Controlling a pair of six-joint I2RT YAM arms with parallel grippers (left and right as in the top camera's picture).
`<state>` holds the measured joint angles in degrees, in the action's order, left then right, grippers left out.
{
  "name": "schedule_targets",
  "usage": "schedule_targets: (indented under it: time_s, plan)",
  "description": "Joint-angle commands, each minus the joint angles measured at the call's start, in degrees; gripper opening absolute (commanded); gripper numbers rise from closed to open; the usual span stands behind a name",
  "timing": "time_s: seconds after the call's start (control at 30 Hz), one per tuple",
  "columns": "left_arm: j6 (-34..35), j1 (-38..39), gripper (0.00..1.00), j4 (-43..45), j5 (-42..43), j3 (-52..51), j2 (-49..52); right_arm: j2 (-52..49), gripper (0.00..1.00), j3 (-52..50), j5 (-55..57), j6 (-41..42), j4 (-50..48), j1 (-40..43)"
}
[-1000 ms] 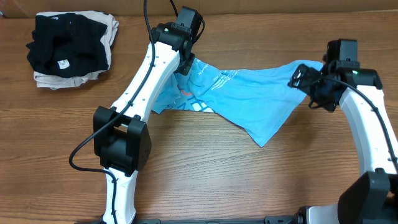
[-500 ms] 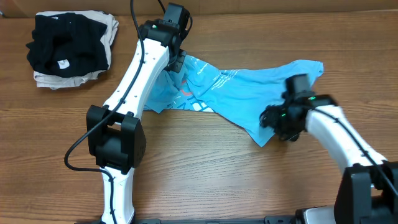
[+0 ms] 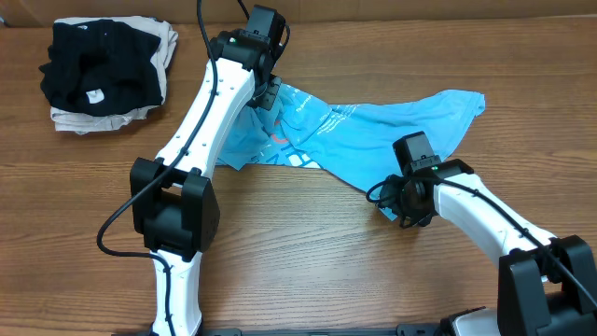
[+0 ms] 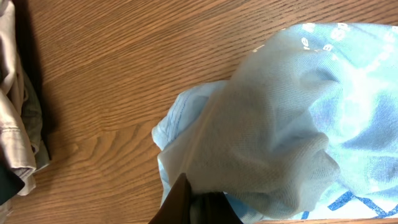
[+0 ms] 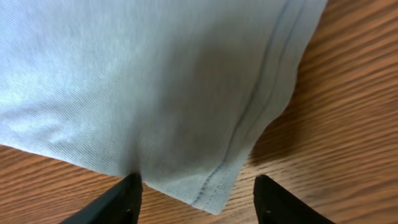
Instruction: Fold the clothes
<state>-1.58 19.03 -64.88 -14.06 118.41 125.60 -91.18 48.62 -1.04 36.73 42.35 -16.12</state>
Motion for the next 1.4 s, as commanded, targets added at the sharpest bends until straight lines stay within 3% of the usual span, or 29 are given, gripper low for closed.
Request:
schedule_targets:
  time_s: [0.0,0.23,0.33,0.4,0.63,1.03,1.37]
  plan:
    - [0.35,-0.04,0.04,0.02,0.59,-0.09,-0.44,0.52,0.58,-2.29,0.74,3.19,-1.05,-1.03]
    - [0.33,-0.04,0.04,0.46,0.61,-0.09,-0.44,0.52,0.43,-3.89,0.22,4.07,-3.91,-1.18]
    - [0.35,-0.04,0.04,0.44,0.61,-0.09,-0.44,0.52,0.27,-4.44,-0.94,4.04,-6.01,-1.18]
    - [0.33,-0.04,0.04,0.42,0.59,-0.09,-0.44,0.52,0.04,-4.42,-0.66,4.09,-6.34,-1.18]
    - [0.26,-0.57,0.04,-0.35,-0.15,-0.09,-0.44,4.13,0.04,0.20,0.44,4.55,-0.52,2.01]
    - [-0.92,-4.52,0.04,-4.74,-5.03,-0.02,-0.48,21.03,0.04,19.45,0.50,-7.54,28.70,17.07]
    - [-1.86,-4.87,0.04,-7.54,-9.27,0.37,-0.85,24.20,0.04,23.08,-0.11,-11.50,34.91,21.70]
